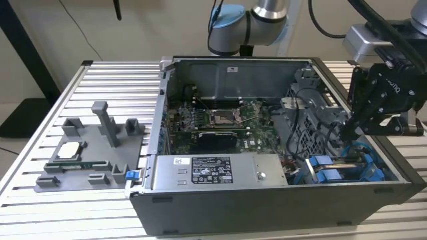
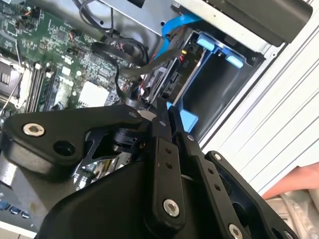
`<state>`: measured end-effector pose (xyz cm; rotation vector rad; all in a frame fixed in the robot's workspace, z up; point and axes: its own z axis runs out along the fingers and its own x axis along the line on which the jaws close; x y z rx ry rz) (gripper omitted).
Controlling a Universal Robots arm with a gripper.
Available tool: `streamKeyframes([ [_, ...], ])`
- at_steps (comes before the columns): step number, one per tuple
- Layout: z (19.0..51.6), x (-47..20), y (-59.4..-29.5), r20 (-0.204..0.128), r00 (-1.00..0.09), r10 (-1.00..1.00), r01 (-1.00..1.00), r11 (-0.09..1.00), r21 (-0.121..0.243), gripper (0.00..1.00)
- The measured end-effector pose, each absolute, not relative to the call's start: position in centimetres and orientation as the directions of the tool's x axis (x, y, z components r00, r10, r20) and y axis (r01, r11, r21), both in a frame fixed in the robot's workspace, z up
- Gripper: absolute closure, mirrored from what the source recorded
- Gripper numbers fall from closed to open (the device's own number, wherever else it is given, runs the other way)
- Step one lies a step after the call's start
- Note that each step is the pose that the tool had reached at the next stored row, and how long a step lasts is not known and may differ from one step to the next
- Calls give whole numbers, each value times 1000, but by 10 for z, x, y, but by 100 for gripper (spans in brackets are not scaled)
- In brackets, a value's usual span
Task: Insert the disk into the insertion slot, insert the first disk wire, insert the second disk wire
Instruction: 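Insert the second disk wire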
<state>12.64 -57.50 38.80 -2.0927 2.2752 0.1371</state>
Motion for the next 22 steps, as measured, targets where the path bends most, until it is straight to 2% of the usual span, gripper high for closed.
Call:
streamKeyframes([
  [11, 385, 121, -592, -128, -79, -989, -997, 77, 19, 100],
  [22, 373, 121, -593, -134, -62, -989, -998, 65, -14, 100],
])
